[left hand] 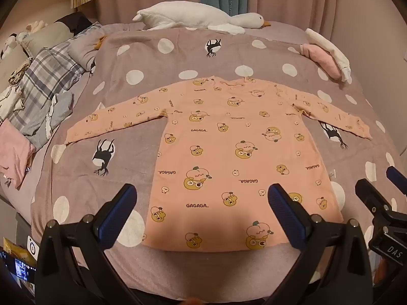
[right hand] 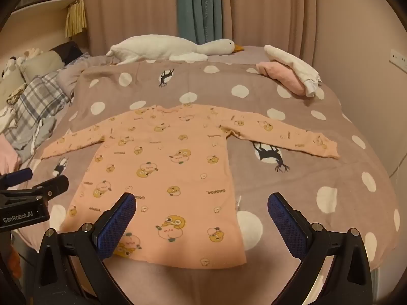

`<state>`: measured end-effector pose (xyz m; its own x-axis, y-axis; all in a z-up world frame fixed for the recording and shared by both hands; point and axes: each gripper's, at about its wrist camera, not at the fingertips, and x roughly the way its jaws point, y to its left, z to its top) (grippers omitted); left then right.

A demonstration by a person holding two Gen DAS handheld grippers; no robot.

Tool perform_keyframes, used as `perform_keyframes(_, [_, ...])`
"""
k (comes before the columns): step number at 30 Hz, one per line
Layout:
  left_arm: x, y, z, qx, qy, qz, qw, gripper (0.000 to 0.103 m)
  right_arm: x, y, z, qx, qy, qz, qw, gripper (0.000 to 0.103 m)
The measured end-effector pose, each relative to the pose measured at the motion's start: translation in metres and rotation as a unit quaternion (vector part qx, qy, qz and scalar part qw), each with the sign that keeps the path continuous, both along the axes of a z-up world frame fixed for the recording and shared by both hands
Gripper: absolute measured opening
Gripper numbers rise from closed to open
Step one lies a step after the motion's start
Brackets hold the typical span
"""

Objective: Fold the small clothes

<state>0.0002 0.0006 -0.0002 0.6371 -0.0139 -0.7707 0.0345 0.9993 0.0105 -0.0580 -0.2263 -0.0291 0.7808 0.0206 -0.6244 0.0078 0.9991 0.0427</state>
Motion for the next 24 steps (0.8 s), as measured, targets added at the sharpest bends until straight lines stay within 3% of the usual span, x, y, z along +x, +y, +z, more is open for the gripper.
perform_keyframes(24, [-0.004,-0.005,-0.003,0.027,-0.011,-0.002,0.9996,0.103,0.0,0.008,-0.005,0.002,0.014,0.01,1.0,0.102])
